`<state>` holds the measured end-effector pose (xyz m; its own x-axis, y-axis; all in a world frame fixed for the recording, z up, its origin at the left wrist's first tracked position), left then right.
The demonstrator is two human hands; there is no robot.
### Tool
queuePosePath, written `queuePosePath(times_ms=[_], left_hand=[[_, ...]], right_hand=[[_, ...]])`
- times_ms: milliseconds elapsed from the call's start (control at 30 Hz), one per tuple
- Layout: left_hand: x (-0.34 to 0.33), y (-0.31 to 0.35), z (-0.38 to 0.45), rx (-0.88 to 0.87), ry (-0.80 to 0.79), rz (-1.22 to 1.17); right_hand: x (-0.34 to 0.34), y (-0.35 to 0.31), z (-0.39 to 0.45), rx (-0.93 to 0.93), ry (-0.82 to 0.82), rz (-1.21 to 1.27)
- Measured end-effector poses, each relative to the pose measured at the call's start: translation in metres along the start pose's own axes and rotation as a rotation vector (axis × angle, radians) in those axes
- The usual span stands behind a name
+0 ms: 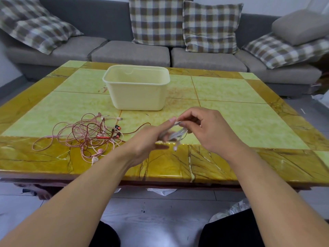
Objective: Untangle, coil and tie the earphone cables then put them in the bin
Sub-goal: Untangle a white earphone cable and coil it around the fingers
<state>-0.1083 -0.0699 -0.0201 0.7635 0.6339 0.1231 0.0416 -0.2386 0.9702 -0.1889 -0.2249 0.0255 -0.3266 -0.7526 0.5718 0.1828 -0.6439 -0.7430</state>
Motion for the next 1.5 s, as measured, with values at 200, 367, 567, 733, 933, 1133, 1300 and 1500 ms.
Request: queuePosePath(times_ms=[200, 367, 567, 733, 933, 1133, 1300, 1500], left_hand=[[0.007, 0.003, 0.004, -0.173, 0.015, -0.347], [0.007, 0.003, 0.003, -0.199, 0.154, -0.265], [0.005, -0.004, 0.004, -0.232, 0.384, 0.11], [0.01, -0.01, 0.006, -0.151, 0.359, 0.144], [0.005, -0.011, 0.008, -0.054, 0.022, 0.074], [-0.009, -0.004, 0.006, -0.086, 0.075, 0.495], [-0.023, 0.001, 0.003, -0.104, 0.07, 0.629], [-0.025, -0.015, 0.017, -0.194, 0.243, 0.765]], right_hand=[[0.002, -0.004, 0.004, 0.048, 0.015, -0.094], [0.005, -0.003, 0.005, 0.05, 0.038, -0.138], [-0.001, -0.001, 0.003, -0.011, -0.027, -0.191], [-0.007, 0.005, 0.002, -0.083, -0.073, -0.205], [-0.002, 0.007, 0.004, -0.078, 0.016, -0.218], [-0.013, 0.0, 0.003, -0.049, -0.075, -0.191], [-0.013, -0.003, 0.004, -0.02, -0.052, -0.14], [-0.013, -0.005, 0.002, -0.078, -0.048, -0.08]])
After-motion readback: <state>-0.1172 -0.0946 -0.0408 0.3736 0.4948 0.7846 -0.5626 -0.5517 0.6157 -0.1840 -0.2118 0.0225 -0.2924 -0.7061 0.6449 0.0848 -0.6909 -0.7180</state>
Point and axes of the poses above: each hand's wrist, its own z-axis towards the middle knuckle, its own x-axis out of the back of the hand, y = z × x, the point moved 3 cm from there along z, towards the middle knuckle, and after that the axes turned 9 degrees about z, right-handed, at the moved point
